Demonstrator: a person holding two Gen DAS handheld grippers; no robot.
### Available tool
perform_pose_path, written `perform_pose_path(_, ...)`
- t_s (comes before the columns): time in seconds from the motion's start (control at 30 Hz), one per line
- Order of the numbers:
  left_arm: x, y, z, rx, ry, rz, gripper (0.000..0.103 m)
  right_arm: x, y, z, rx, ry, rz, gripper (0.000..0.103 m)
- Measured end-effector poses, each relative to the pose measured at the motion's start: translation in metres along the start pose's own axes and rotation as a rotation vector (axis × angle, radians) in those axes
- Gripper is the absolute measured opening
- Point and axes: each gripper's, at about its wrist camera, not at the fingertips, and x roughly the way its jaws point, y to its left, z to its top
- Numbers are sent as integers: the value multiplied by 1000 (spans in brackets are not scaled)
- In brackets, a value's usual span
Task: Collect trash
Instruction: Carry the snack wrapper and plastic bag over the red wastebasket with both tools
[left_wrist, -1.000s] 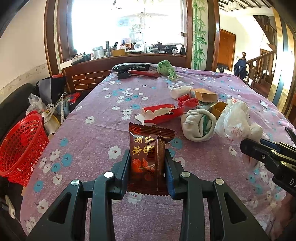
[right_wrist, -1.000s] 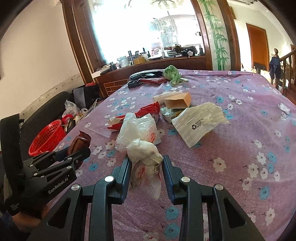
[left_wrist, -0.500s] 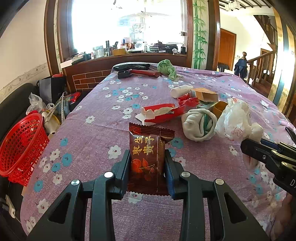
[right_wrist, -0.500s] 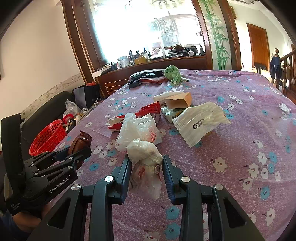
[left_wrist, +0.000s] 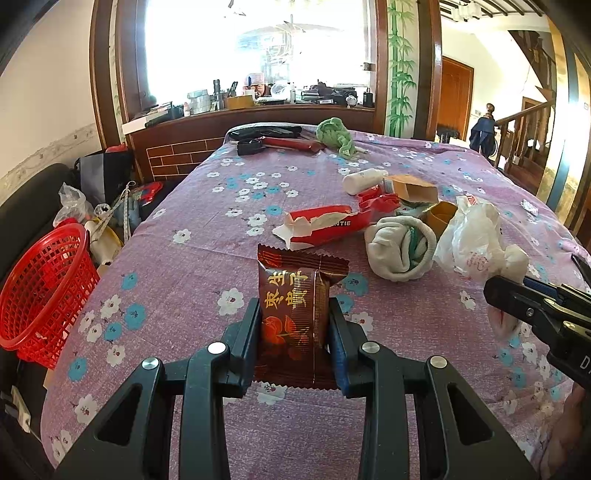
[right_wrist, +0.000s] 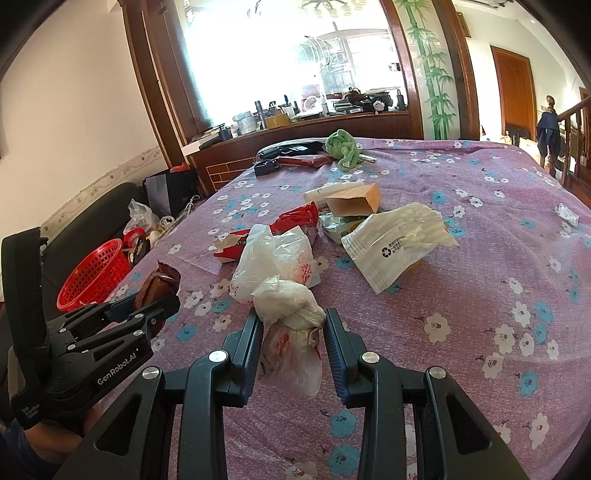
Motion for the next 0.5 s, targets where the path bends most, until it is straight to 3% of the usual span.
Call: perform_pose_path(0.5, -14, 17, 4, -41, -3, 5, 32, -15, 23, 3, -26, 5, 5, 36)
